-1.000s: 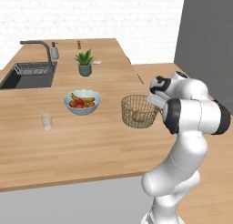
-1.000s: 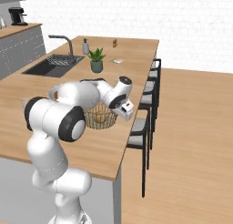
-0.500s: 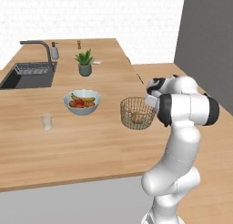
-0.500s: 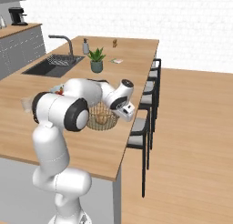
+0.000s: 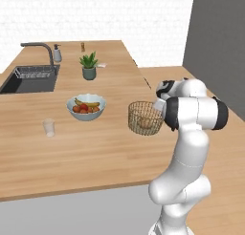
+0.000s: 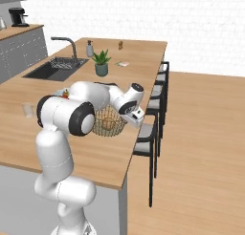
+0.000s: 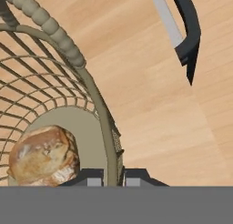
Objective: Open the cabinet, pick up the bread from the cabinet and place it in the basket. Then move the basket to the dining counter.
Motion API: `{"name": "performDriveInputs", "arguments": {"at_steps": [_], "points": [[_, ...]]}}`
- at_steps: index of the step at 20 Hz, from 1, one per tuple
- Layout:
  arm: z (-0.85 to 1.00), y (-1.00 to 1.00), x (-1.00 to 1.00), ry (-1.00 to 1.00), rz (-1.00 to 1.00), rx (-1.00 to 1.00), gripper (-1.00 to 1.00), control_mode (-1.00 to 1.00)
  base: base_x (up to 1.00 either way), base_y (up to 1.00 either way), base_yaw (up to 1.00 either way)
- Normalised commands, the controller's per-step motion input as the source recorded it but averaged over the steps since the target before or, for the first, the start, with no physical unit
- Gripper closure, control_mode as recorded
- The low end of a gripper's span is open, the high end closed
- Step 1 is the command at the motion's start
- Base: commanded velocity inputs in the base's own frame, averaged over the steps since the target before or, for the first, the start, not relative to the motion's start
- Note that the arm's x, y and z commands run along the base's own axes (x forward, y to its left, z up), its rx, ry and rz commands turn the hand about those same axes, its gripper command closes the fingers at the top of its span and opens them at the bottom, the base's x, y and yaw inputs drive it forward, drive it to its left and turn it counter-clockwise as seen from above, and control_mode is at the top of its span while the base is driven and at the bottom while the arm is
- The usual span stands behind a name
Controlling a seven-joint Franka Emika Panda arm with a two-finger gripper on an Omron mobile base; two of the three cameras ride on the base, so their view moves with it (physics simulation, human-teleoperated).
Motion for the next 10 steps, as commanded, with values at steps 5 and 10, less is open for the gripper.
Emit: {"name": "performDriveInputs", "arguments": {"at_steps": [5, 10], "points": [[0.00, 0.00, 0.00, 0.00, 0.00, 0.00, -1.00, -1.00, 0.00, 0.00, 0.00], [0.44, 0.00, -0.03, -0.01, 0.00, 0.00, -1.00, -1.00, 0.00, 0.00, 0.00]]}}
